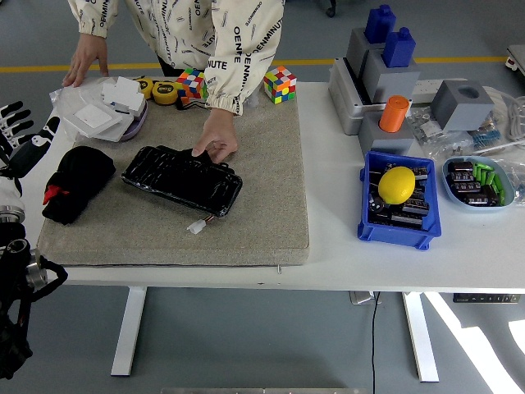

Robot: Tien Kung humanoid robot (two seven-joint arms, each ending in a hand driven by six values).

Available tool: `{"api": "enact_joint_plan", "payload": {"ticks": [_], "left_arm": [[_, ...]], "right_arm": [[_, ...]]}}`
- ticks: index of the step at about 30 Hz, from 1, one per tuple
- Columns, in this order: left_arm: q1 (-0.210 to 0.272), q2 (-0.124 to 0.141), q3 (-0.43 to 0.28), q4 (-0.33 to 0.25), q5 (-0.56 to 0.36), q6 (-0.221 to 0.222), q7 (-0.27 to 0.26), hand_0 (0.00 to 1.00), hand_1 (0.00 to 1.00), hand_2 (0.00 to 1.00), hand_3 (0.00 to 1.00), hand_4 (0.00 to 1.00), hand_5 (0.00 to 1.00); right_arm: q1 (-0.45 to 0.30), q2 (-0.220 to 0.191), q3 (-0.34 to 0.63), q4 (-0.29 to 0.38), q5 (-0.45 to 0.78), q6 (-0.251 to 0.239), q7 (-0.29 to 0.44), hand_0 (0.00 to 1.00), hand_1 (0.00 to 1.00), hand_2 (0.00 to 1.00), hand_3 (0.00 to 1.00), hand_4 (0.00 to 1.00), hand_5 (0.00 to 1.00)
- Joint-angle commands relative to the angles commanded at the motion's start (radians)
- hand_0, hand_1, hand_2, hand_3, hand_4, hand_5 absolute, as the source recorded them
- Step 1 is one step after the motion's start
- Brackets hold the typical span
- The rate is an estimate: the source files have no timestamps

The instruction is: Pick the rag up,wipe the panel,place it on the desk

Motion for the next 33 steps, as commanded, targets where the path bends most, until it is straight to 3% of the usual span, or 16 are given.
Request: {"api": "enact_joint_plan", "payload": {"ticks": [3, 4, 9, 10, 15, 16, 33], "left_arm": [[-0.011, 0.006, -0.011, 0.0, 0.003, -0.007, -0.001, 0.523, 0.652, 0.67, 0.684, 0.953, 0.269], [-0.012, 0.007, -0.013, 0.001, 0.004, -0.01, 0.001, 0.634, 0.675, 0.682, 0.7, 0.952, 0.285], [-0.018, 0.014, -0.028, 0.003, 0.017, -0.054, 0.021, 0.634, 0.675, 0.682, 0.7, 0.952, 0.285], [-0.017, 0.013, -0.031, 0.002, 0.02, -0.062, 0.024, 0.741, 0.731, 0.724, 0.728, 0.998, 0.355], [-0.011, 0.009, -0.041, -0.006, 0.032, -0.08, 0.02, 0.741, 0.731, 0.724, 0.728, 0.998, 0.355], [-0.011, 0.009, -0.041, -0.006, 0.031, -0.082, 0.02, 0.757, 0.751, 0.74, 0.737, 0.998, 0.45], [-0.004, -0.002, -0.041, -0.018, 0.034, -0.079, 0.028, 0.759, 0.759, 0.745, 0.737, 0.998, 0.438]], "right_arm": [[0.004, -0.002, -0.009, 0.003, 0.008, 0.0, 0.001, 0.54, 0.554, 0.489, 0.521, 0.885, 0.346], [0.005, -0.002, -0.008, 0.003, 0.008, 0.0, 0.001, 0.539, 0.555, 0.489, 0.521, 0.885, 0.345], [0.006, -0.005, -0.005, 0.003, 0.009, 0.0, 0.002, 0.539, 0.555, 0.489, 0.521, 0.885, 0.345], [0.005, -0.005, -0.002, 0.003, 0.007, -0.001, 0.002, 0.544, 0.556, 0.489, 0.522, 0.886, 0.347], [0.002, -0.005, 0.0, 0.003, 0.006, -0.001, 0.003, 0.544, 0.556, 0.489, 0.522, 0.886, 0.347], [0.002, -0.005, -0.002, 0.003, 0.007, 0.0, 0.003, 0.539, 0.556, 0.49, 0.521, 0.886, 0.347], [0.0, -0.003, 0.003, 0.003, 0.007, 0.0, 0.004, 0.542, 0.557, 0.49, 0.522, 0.886, 0.348]]}}
